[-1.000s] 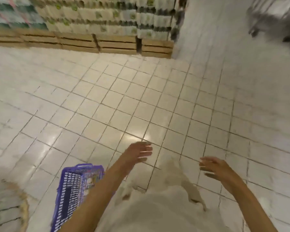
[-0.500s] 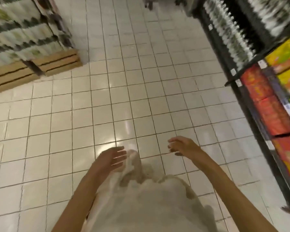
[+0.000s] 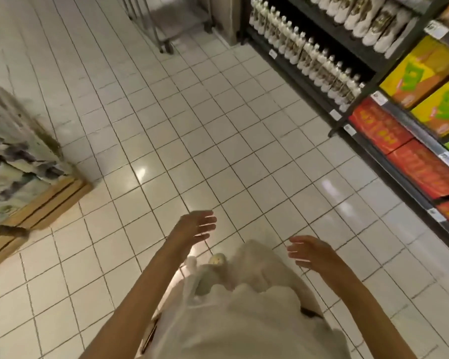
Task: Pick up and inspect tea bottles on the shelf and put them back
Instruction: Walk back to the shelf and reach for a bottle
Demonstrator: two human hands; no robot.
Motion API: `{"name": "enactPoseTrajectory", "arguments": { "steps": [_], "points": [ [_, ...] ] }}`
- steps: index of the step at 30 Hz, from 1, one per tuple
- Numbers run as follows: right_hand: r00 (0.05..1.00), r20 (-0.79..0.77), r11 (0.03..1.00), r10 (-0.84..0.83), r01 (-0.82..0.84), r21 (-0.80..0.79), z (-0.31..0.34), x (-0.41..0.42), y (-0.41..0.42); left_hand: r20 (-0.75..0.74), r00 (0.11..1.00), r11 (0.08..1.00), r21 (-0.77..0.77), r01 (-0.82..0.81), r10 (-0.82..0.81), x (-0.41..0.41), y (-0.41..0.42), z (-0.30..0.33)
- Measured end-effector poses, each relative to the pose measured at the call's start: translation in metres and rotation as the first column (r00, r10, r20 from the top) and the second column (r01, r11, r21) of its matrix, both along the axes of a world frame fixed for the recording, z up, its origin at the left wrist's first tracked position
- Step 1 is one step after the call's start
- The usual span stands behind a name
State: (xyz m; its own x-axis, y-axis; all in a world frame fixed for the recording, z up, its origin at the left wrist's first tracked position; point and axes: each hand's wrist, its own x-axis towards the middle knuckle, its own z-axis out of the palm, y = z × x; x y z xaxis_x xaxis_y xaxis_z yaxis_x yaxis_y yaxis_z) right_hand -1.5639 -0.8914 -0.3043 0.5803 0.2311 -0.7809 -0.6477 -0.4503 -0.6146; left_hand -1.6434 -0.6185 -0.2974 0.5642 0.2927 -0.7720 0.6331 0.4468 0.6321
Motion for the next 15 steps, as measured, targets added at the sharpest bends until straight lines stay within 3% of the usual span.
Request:
{"name": "enactPoseTrajectory", "arguments": {
  "steps": [8, 15],
  "points": [
    [0.980, -0.004, 0.980, -0.198, 0.198, 0.011, -0.025, 0.145, 0.063, -0.028, 0.976, 0.972, -0.096, 0.213, -0.216, 0.188, 0.049, -0.016],
    [0.991, 0.032, 0.990, -0.127, 0.125, 0.058, -0.007, 0.342, 0.148, -0.097, 0.993, 0.988, -0.147, 0.051, -0.065, 0.339, 0.122, -0.021]
  ]
}}
